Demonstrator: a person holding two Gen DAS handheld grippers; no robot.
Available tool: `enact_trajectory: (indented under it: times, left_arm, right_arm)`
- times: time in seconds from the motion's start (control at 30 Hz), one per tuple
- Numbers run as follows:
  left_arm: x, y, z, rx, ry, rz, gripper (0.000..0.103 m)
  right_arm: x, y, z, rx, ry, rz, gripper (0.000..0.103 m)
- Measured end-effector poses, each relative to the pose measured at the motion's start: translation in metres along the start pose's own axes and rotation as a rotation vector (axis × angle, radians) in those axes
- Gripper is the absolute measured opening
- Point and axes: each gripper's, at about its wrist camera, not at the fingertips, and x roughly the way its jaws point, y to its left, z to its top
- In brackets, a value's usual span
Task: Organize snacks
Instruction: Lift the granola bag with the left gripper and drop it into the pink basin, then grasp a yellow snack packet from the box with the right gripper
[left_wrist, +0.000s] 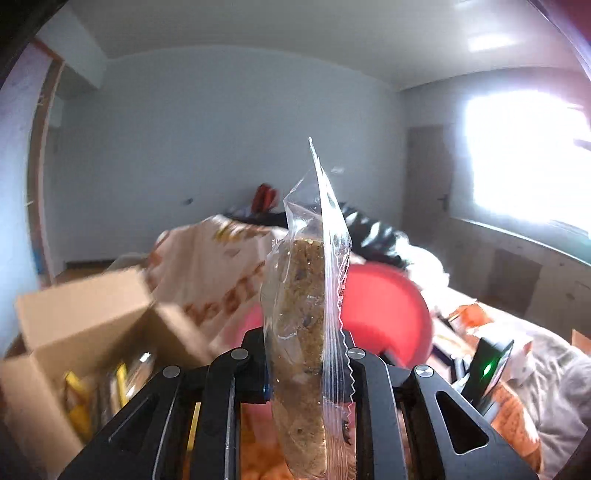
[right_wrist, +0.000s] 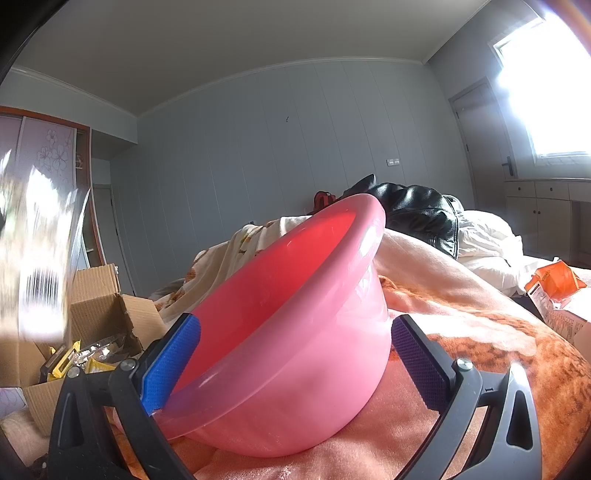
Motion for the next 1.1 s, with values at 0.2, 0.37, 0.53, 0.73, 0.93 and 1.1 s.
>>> enact_trajectory:
  times: [0.2,0.37,0.53,0.73,0.93,1.1]
  left_arm:
    - [0.068,-0.02,-0.001,-0.043,0.084,-0.15,0.015]
    - [0.113,-0.017,-0.034,-0.12,0.157,-0.138,0.015]
    - [0.118,0.001,-0.057,-0.183,0.189,-0.131,0.024]
    - [0.082,0.027,-0.066,-0.302,0.089,-0.307,0.098]
    - [0.02,0.063,-0.055,-0.308,-0.119,-0.117,0.102]
    - [-0.014,0.12,-0.048,-0.394,-0.167,0.003,0.102]
  right_arm:
    - [0.0,0.0,0.0,0.0,0.0,0.0,0.103]
    - [0.0,0.0,0.0,0.001,0.0,0.0,0.102]
    - [0.002,0.0,0.0,-0.002,0.003,0.0,0.102]
    - [0.004,0.0,0.0,0.0,0.003,-0.011,0.103]
    - [-0.007,0.006,0.002,-0.029,-0.055,-0.031,0.103]
    - [-0.033,0.019,0.005,-0.09,-0.181,-0.044,0.103]
